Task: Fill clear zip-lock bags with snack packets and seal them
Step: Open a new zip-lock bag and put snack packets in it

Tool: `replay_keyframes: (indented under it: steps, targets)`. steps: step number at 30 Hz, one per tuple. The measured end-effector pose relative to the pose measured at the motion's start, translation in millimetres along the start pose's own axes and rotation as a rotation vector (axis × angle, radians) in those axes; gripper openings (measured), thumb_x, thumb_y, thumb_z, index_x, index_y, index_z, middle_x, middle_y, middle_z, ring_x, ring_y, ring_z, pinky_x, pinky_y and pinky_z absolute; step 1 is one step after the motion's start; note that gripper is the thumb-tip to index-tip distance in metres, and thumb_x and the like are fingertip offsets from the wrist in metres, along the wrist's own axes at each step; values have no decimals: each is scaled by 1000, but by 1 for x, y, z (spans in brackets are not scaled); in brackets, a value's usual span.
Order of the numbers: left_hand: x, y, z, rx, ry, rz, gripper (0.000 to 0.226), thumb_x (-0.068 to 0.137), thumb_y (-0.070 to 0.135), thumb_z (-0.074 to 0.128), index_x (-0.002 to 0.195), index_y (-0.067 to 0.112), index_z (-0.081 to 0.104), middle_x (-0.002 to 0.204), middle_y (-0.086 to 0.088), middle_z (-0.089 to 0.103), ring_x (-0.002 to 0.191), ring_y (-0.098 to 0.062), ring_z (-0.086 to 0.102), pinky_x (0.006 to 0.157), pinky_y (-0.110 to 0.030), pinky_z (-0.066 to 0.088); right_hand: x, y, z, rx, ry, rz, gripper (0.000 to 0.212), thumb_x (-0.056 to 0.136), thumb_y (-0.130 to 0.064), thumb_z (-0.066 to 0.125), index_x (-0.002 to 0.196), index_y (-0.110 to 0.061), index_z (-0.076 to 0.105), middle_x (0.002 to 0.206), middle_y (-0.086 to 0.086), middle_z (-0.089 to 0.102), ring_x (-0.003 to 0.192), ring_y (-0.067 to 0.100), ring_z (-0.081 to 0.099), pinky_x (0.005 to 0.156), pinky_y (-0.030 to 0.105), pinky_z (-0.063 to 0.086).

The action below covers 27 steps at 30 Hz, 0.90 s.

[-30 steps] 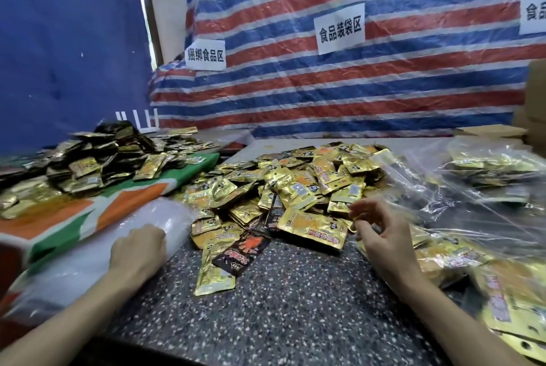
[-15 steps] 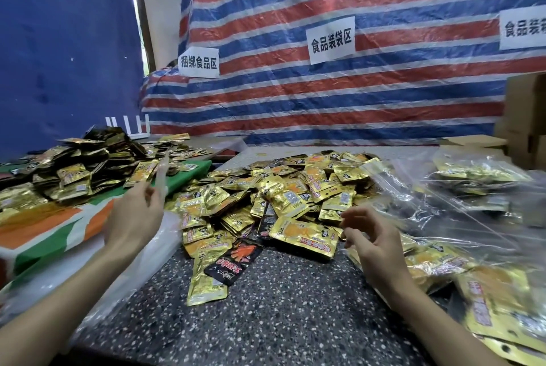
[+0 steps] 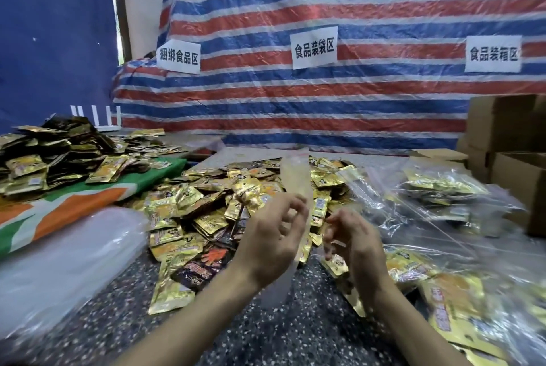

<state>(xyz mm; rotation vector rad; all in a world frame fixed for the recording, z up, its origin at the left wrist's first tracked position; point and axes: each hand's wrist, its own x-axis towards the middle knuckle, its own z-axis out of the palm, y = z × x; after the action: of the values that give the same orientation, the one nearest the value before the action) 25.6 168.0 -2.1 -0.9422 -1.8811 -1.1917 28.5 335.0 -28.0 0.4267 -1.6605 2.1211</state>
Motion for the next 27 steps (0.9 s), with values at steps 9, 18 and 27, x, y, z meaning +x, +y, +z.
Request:
replay_keyframes:
  steps: [9,18,27]
  targets:
    - [-50,-25,21,57,-318,230,7,90,17,65,90,11,68,97,4,68,79,-13,65,63,-33,55,9,-8,-12,-213,-100,344,59,65,-78,70,51,-22,63,55,0,53,42,14,41,39,20,31]
    - [-53,-26,18,-244,-548,-202,24,85,41,61,78,20,70,77,0,68,72,-11,62,67,-32,51,10,-18,-19,-248,-224,466,14,87,-2,58,73,-3,57,71,9,49,54,15,46,39,22,37]
    - [-44,-23,15,-650,-286,-658,52,83,57,59,71,7,68,65,-12,69,54,-23,60,55,-26,49,3,-19,-14,-378,-518,465,26,73,-18,85,64,-9,62,60,0,59,50,11,44,50,25,32]
